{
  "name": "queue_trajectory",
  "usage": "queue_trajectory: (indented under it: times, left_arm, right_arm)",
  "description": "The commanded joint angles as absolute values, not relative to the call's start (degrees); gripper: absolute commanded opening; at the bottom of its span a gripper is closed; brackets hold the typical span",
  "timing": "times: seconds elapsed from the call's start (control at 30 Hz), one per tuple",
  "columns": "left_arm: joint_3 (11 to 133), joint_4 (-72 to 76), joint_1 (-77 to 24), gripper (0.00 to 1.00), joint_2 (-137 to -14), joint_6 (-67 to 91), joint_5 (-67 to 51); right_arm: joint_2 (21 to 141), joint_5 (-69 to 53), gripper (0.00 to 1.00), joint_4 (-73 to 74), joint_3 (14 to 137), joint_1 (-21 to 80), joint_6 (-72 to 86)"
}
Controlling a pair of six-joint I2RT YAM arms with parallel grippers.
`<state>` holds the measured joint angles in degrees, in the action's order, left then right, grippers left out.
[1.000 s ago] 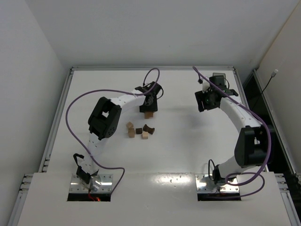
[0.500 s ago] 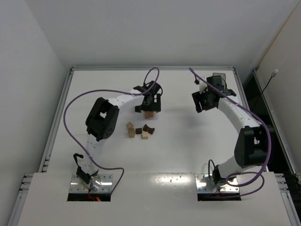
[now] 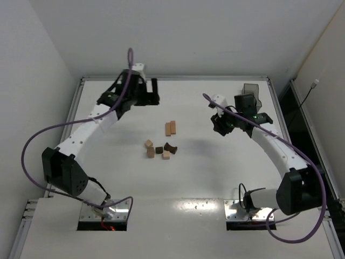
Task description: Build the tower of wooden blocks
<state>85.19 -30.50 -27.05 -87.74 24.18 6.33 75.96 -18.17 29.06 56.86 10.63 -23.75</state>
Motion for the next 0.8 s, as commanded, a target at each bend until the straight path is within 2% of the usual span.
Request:
queue_trajectory:
  times: [0.0,0.13,0.27,0.5,0.77]
  left_arm:
    - [79.73,-31.64,-14.64,0.98,-87.19,22.32,2.65]
    - [75.24,-30.77,-3.62,0.98,-85.96,21.80,-7.19]
    - [72.86,-30.15,3.42,0.98,-85.43,21.80,-14.14]
    - [70.93,-29.09,9.84,0.98,-86.57,22.32,-21.43]
    - [70.93,-28.56,11.07,0.98,-87.63,23.47,-24.51]
  right_arm:
    - [78.29,-31.09,0.38,26.45,58.88,14.93,-29.00]
    - [85.75,-34.28,0.15,29.00,64.32,23.00,-29.87]
    - [91.74,-34.98,0.02,29.62,68.90,29.51,-31.80]
    - [106.85,-35.07,0.00,34.45,79.52,34.53,-36.99]
    - [115.13,-31.82,0.00,35.77,86.30,36.91,-38.23]
